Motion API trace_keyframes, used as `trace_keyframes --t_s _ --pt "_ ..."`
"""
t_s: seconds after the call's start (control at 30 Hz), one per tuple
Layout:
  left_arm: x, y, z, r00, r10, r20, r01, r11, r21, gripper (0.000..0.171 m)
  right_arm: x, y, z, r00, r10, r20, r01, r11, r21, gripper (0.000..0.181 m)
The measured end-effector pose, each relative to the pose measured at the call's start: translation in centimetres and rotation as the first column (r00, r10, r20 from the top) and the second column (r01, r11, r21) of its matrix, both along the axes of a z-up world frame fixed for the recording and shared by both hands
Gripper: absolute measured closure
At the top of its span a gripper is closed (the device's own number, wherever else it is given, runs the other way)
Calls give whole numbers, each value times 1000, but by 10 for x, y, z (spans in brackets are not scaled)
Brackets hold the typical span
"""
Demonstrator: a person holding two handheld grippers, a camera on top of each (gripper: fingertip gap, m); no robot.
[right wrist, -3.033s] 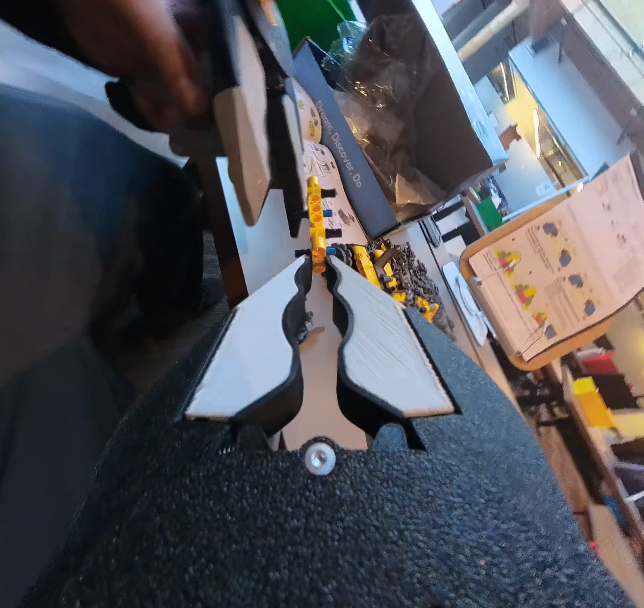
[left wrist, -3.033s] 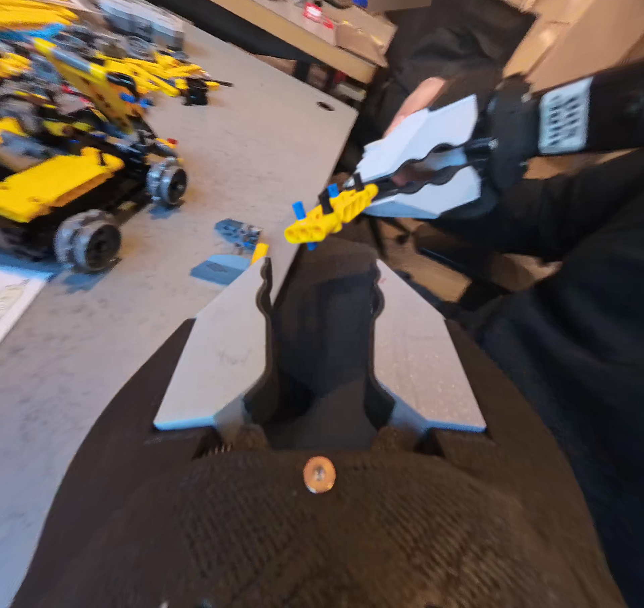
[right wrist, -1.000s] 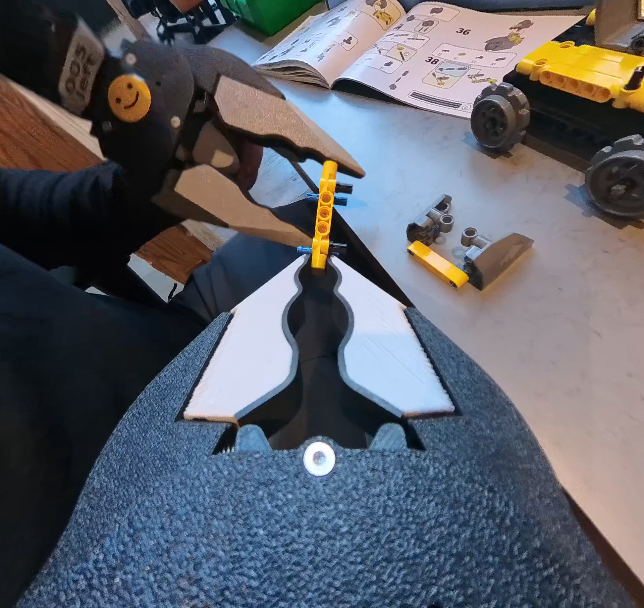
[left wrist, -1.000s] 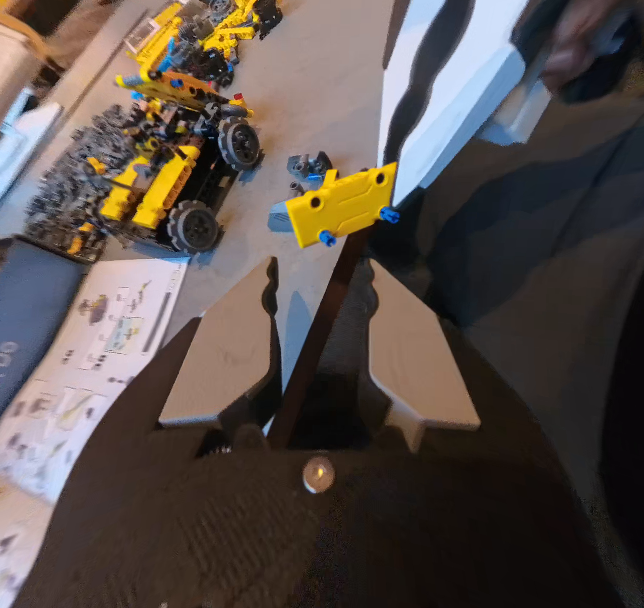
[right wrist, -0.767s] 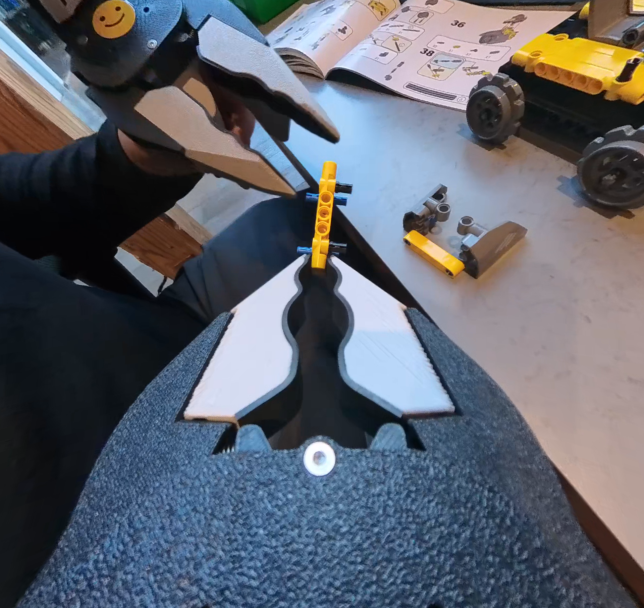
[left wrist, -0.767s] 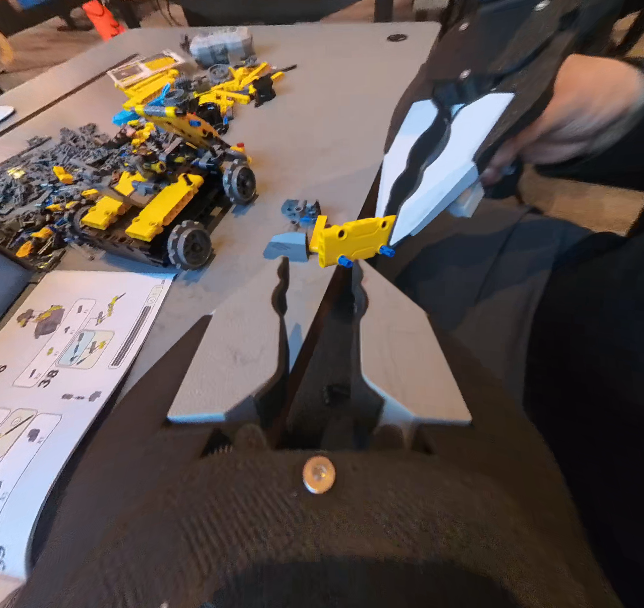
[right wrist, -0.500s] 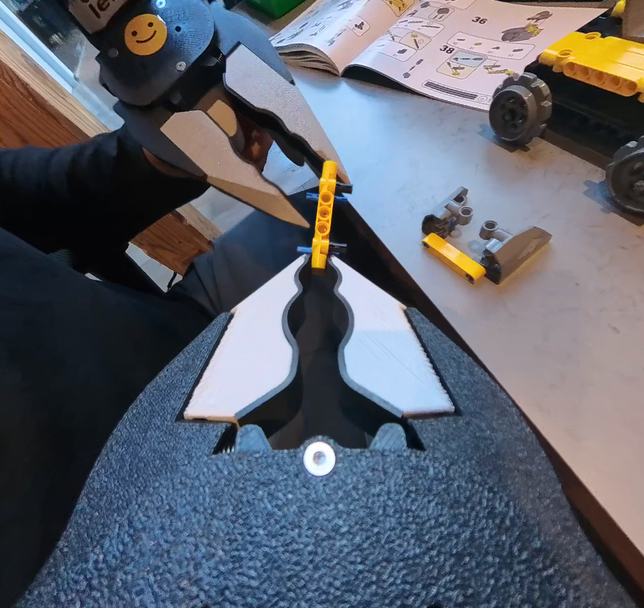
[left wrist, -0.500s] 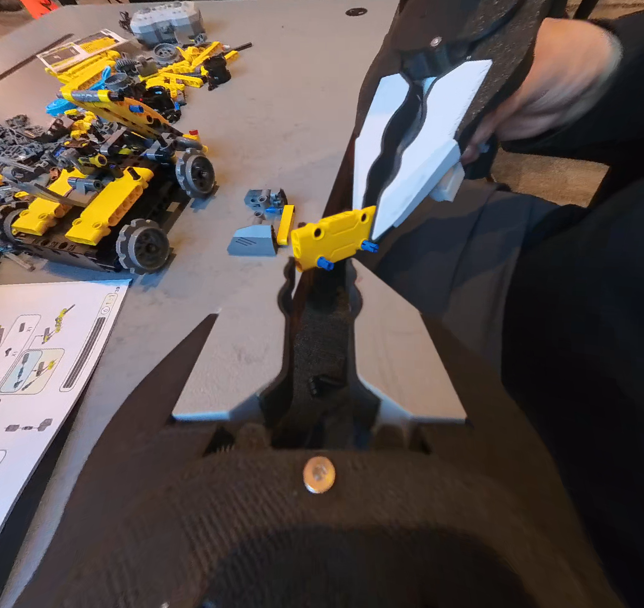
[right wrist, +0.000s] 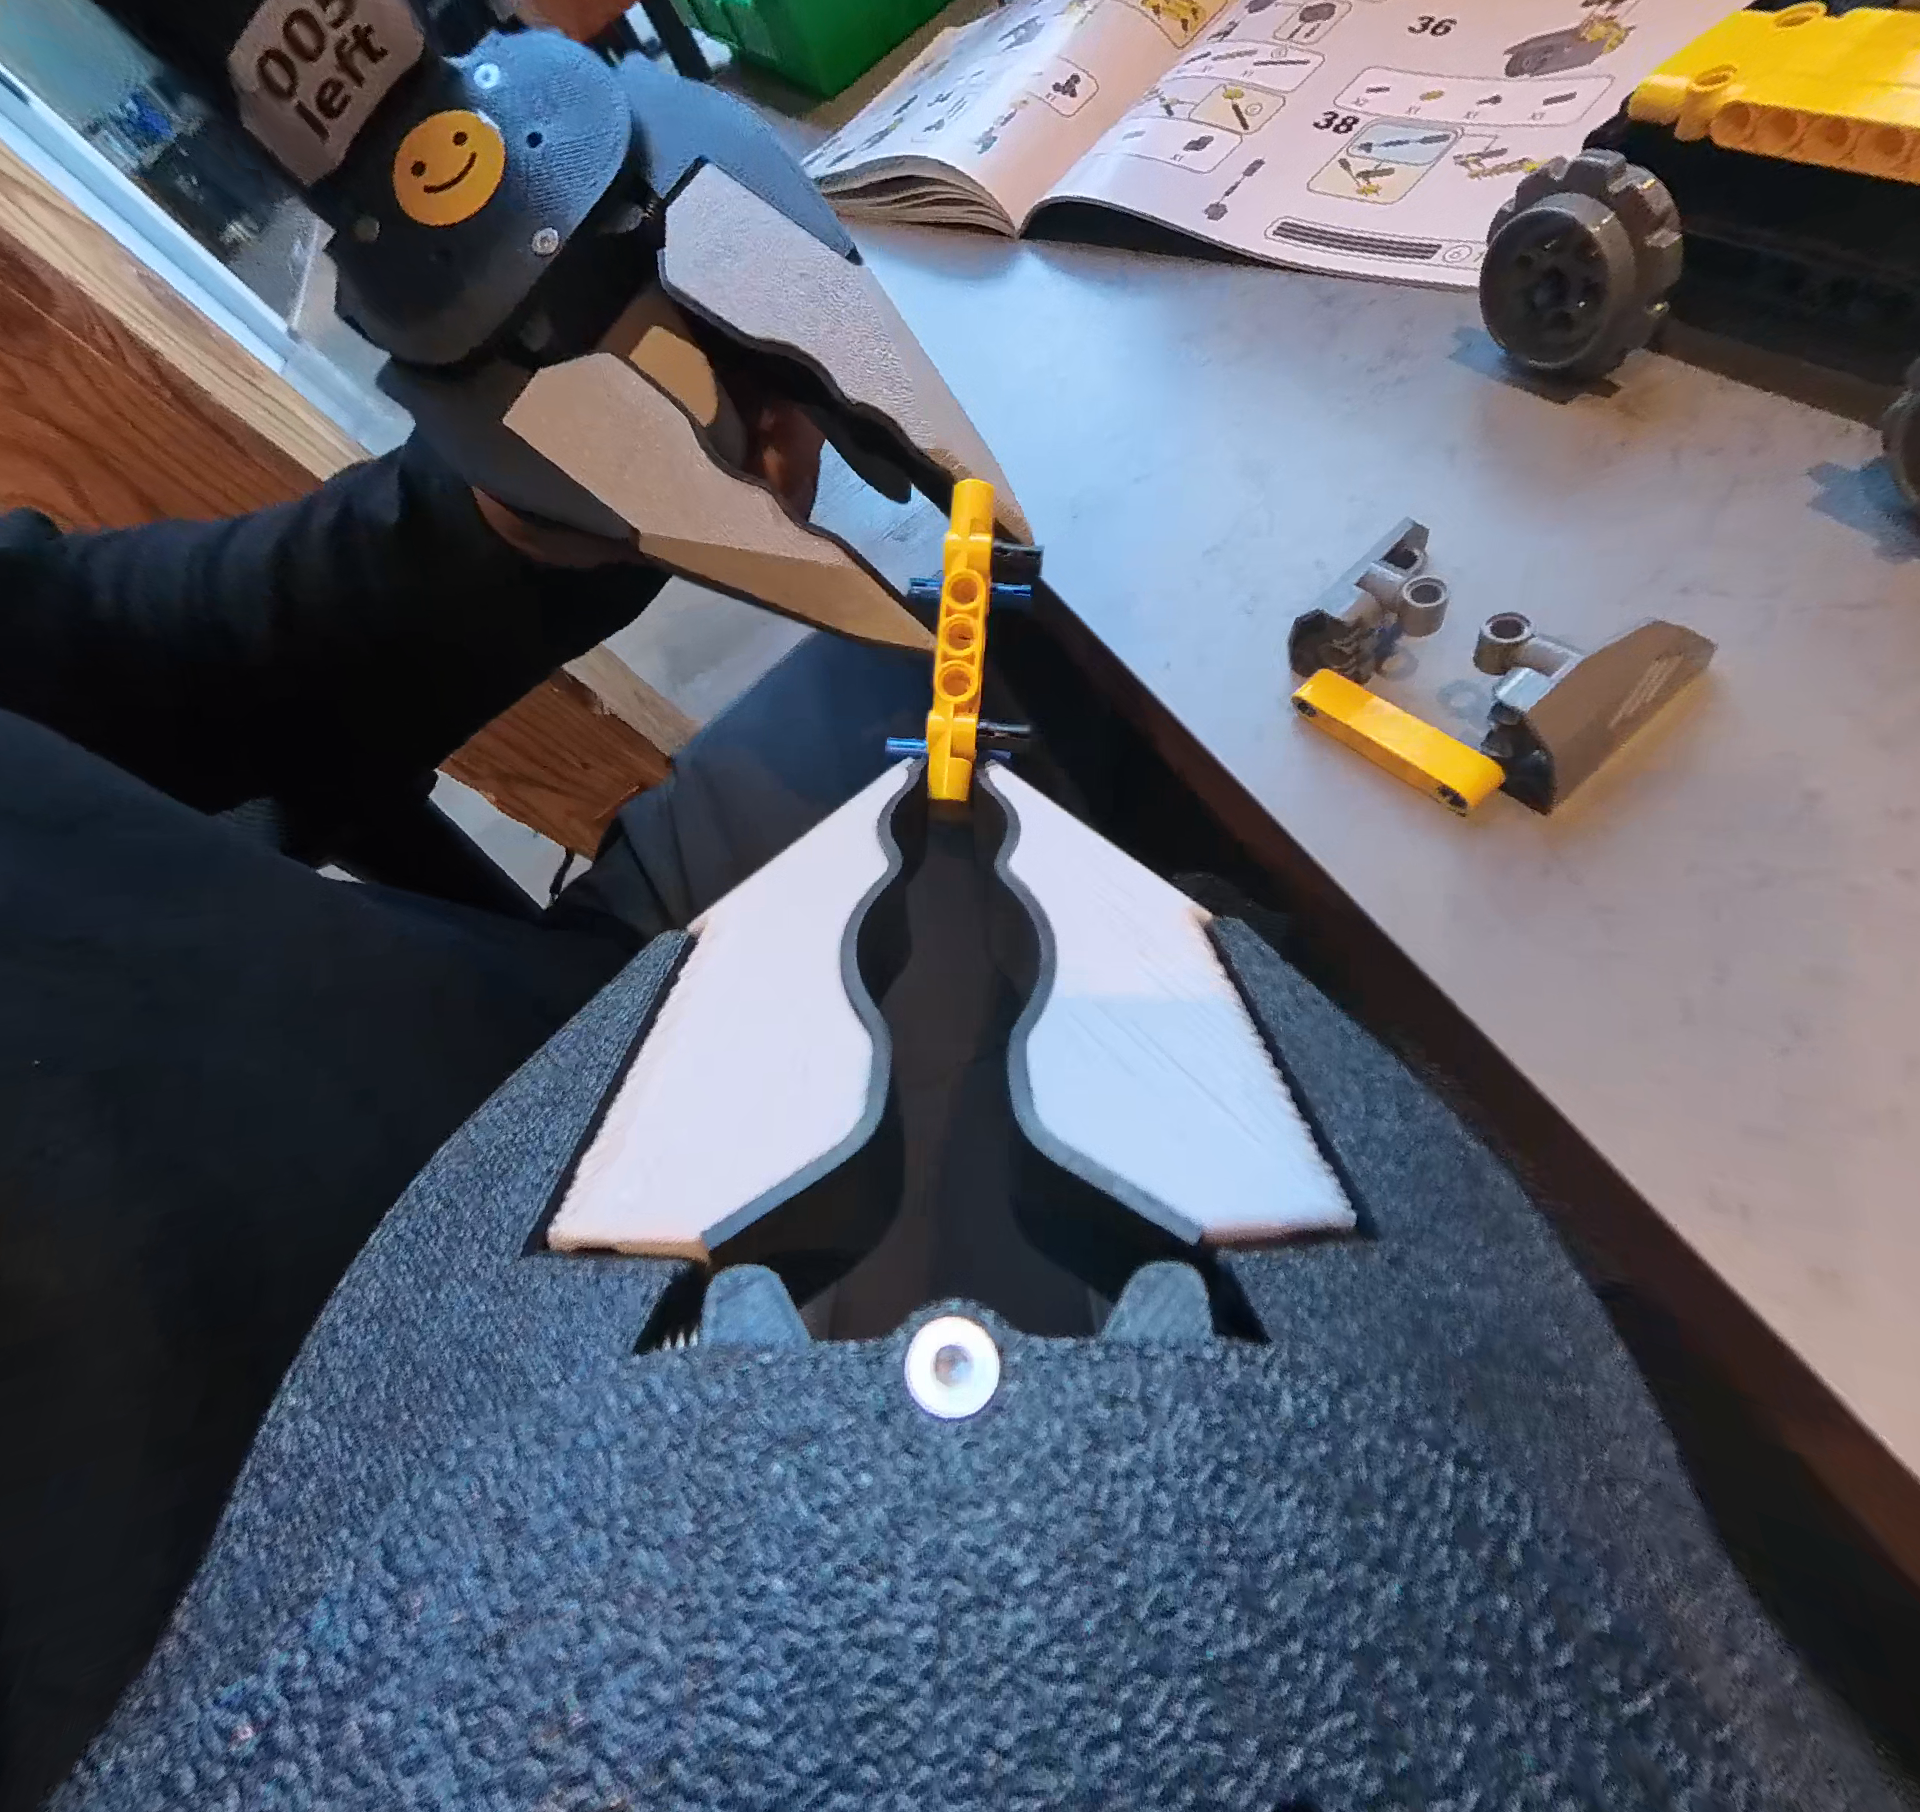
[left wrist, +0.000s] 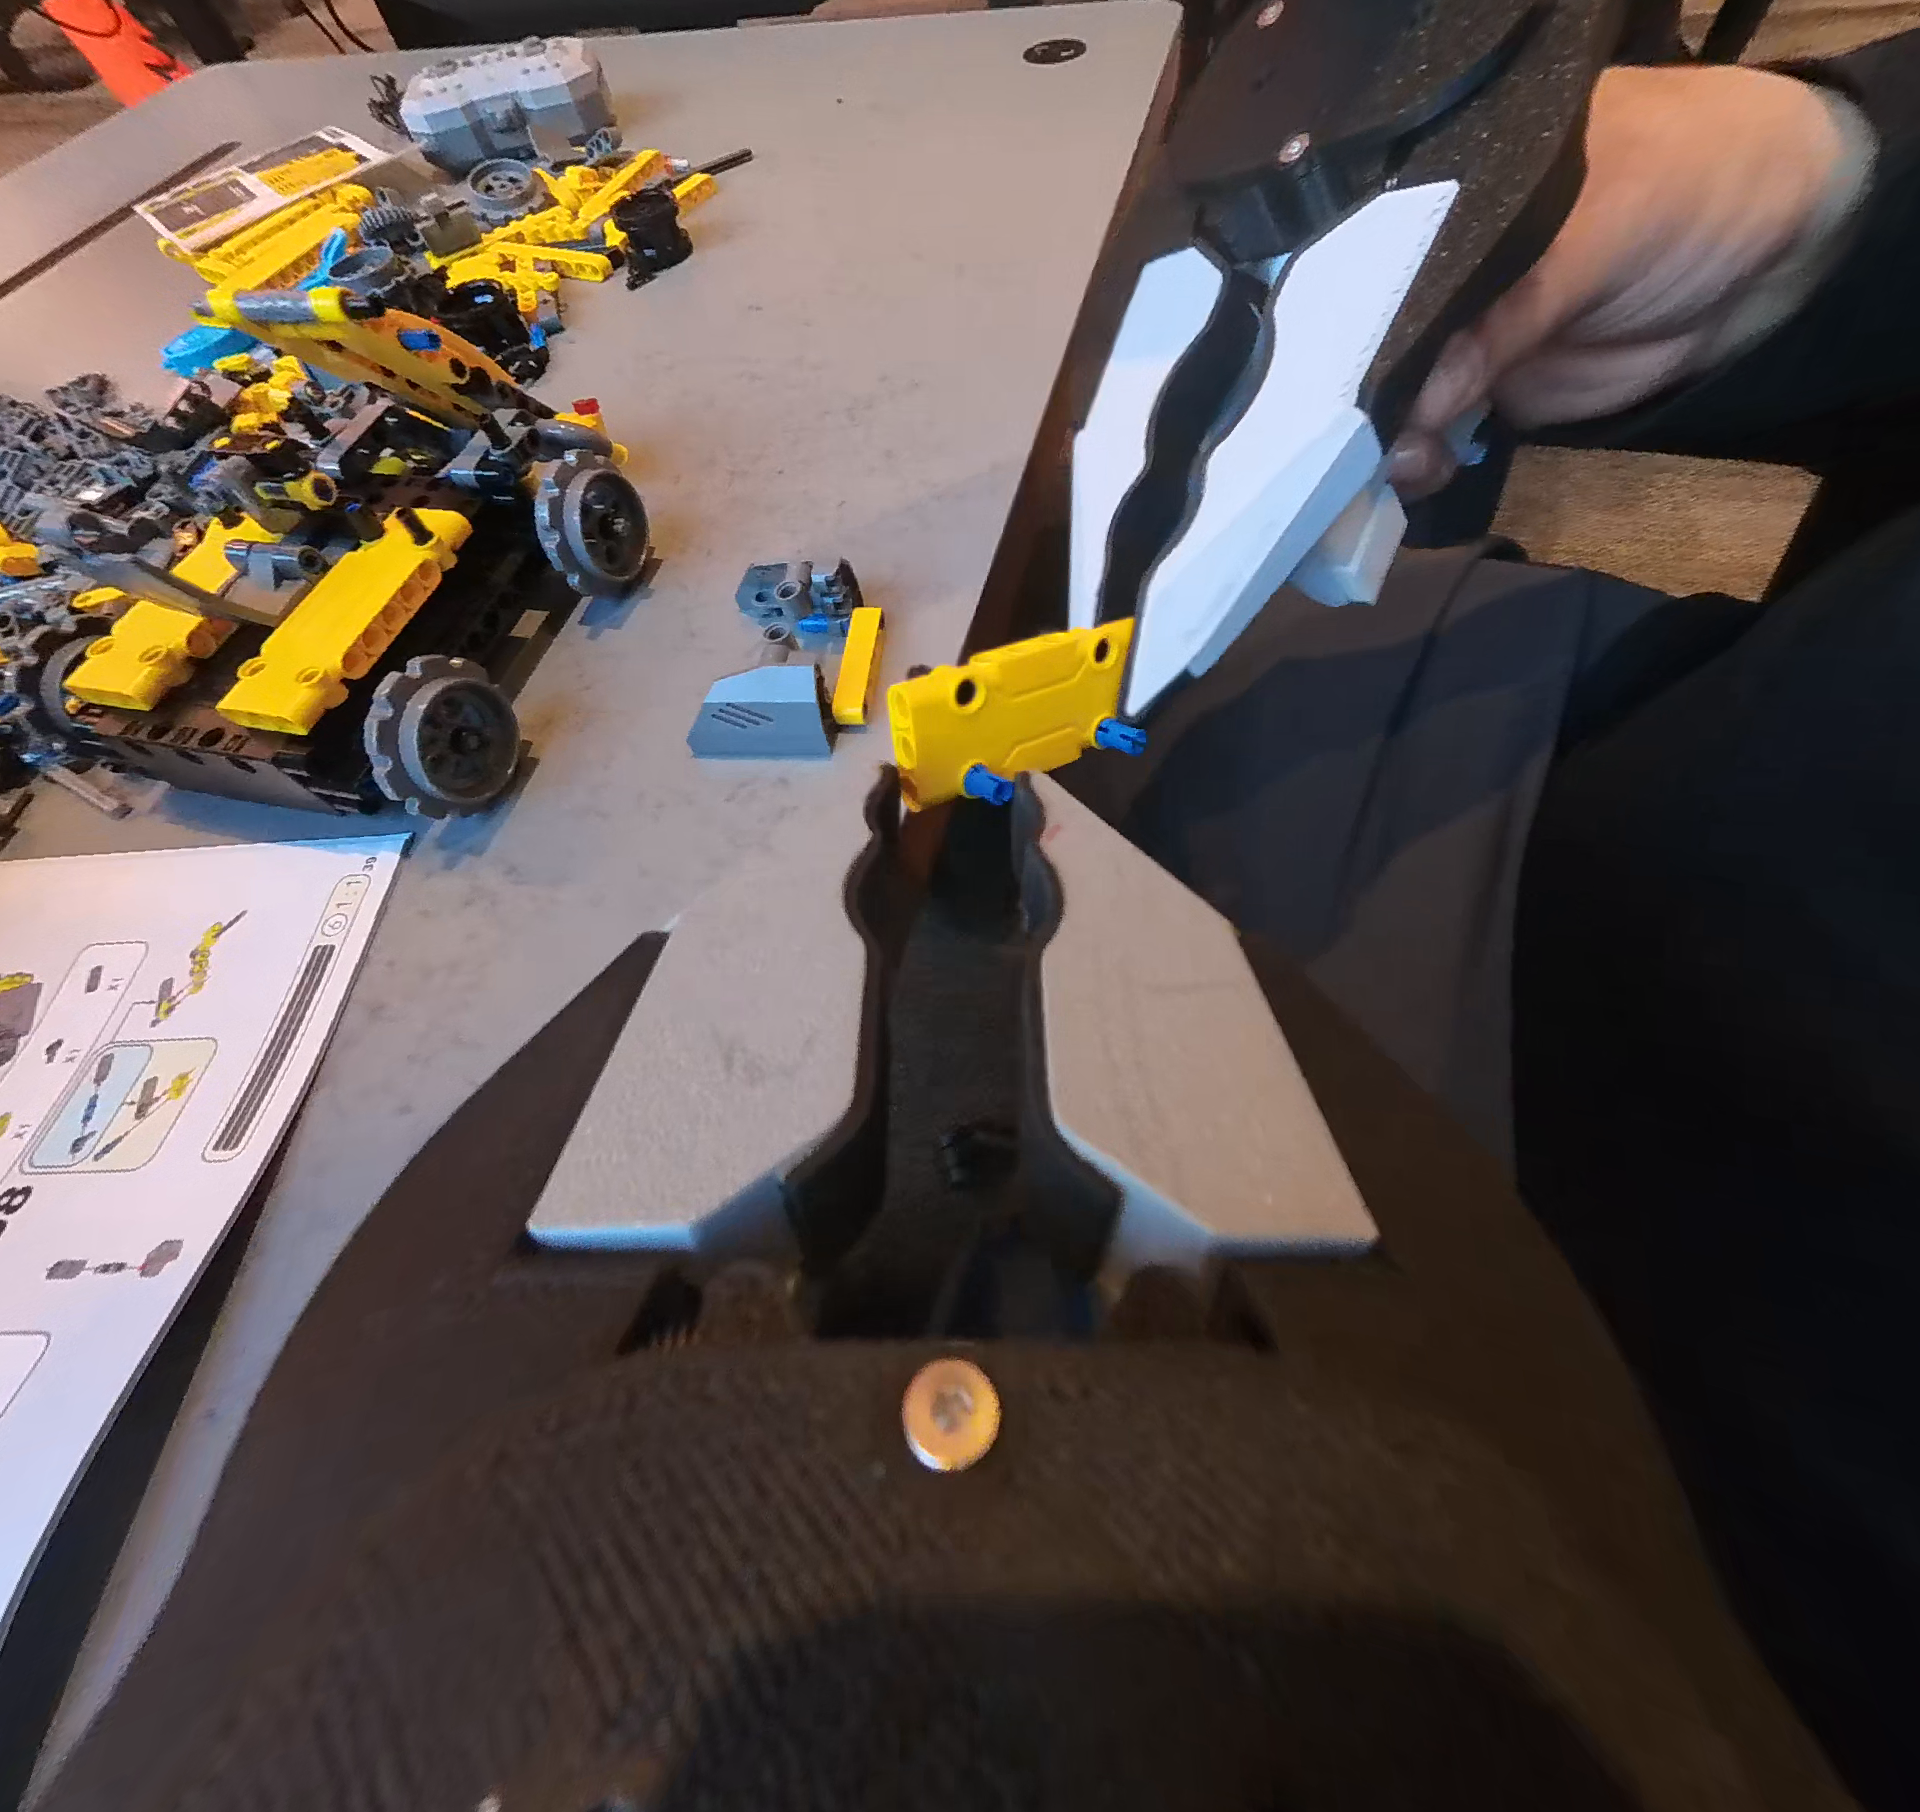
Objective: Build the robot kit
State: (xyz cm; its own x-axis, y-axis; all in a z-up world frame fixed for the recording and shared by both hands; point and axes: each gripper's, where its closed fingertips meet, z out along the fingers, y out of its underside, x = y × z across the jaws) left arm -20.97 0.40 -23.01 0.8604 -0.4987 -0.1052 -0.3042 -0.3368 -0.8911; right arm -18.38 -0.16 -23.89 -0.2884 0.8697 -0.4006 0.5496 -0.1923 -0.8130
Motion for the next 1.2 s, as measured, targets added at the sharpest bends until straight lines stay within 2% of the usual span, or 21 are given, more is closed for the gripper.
trace_keyframes --t_s 0.27,0.37,0.43,0.5,0.63,0.77,0.83,0.87,0.93,1.07,1.1,1.17,1.2 --pt "-2 -4 6 994 -41 103 41 999 2 152 3 -9 11 997 42 -65 -43 999 -12 161" --pt "-5 -7 12 984 -51 171 49 999 11 152 8 -9 17 991 77 -110 -70 995 73 150" --pt "-2 -10 22 963 -83 257 80 997 23 153 13 -2 24 981 113 -155 -79 974 212 147" --pt "5 -15 37 908 -153 391 147 988 47 152 17 6 36 961 166 -223 -69 919 388 143" --pt "20 -23 69 727 -299 618 282 951 129 152 18 -3 67 892 328 -312 -46 751 659 141" --pt "38 -31 82 638 -399 658 389 905 171 153 11 -21 97 811 462 -360 40 569 821 132" --pt "47 -34 83 617 -425 662 429 887 170 152 10 -28 103 781 515 -354 65 496 866 140" --pt "50 -35 84 597 -438 672 450 877 171 152 11 -32 104 767 543 -342 67 463 884 150" --pt "52 -38 89 545 -455 704 475 860 187 152 13 -37 107 748 571 -339 100 407 908 154" --pt "52 -34 85 512 -419 750 477 865 157 152 13 -32 104 776 547 -313 123 356 926 156" --pt "49 -29 82 519 -383 764 461 879 127 153 11 -27 101 793 524 -310 137 342 930 156" --pt "38 -18 72 571 -298 765 397 916 60 150 6 -15 93 829 476 -292 150 313 938 156" --pt "30 -13 69 596 -257 761 355 934 37 143 3 -7 87 853 443 -276 148 301 942 156"
